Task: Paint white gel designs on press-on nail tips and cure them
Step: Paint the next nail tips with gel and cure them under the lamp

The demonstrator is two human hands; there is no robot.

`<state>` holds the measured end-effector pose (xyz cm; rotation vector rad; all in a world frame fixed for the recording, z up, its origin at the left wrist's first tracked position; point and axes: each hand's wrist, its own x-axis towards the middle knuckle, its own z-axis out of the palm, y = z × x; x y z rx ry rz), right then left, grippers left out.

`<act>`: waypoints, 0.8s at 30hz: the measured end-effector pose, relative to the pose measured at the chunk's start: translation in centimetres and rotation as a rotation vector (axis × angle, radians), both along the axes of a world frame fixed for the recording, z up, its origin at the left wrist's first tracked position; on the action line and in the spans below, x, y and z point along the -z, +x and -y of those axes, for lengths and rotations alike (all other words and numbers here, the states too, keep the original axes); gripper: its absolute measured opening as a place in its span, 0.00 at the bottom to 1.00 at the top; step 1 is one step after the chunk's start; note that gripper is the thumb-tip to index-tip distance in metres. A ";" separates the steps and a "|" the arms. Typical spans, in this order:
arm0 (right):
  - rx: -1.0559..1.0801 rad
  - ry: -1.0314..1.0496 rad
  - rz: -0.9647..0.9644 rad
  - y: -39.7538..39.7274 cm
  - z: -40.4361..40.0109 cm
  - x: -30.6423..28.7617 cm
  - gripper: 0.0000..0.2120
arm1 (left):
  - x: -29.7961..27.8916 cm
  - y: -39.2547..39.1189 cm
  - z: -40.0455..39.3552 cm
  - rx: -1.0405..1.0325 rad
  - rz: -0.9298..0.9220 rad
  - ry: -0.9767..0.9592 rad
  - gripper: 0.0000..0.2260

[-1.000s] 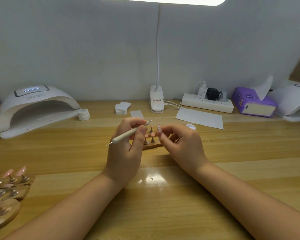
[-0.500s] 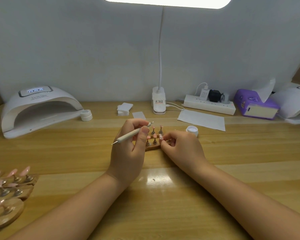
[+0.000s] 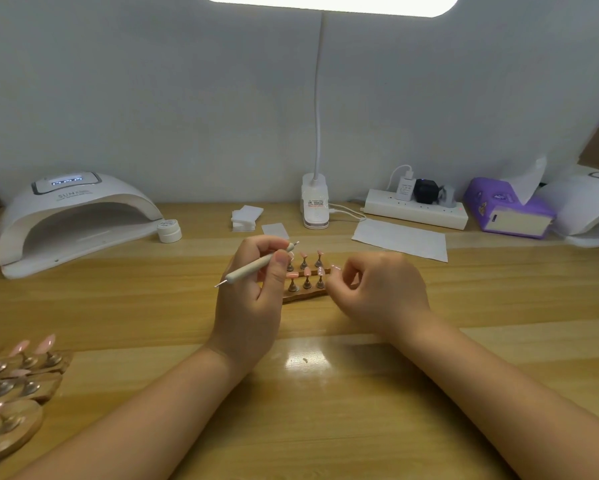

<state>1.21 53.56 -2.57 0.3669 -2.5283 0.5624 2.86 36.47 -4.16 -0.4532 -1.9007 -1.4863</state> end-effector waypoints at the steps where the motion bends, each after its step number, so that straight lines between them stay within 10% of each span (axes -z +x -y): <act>1: 0.004 -0.010 -0.040 -0.3 -0.5 -0.5 0.11 | 0.0 0.0 0.0 0.006 0.002 0.003 0.04; 4: 0.064 -0.036 -0.099 -1.8 -2.7 -1.5 0.10 | 0.1 0.0 0.1 0.020 0.011 0.005 0.05; 13: 0.332 0.105 0.506 -4.8 -6.6 0.2 0.30 | 0.0 0.1 0.0 0.023 0.010 -0.002 0.05; 24: 0.284 -0.115 0.285 -4.4 -6.5 1.2 0.21 | -0.3 0.5 0.0 0.023 0.009 -0.027 0.05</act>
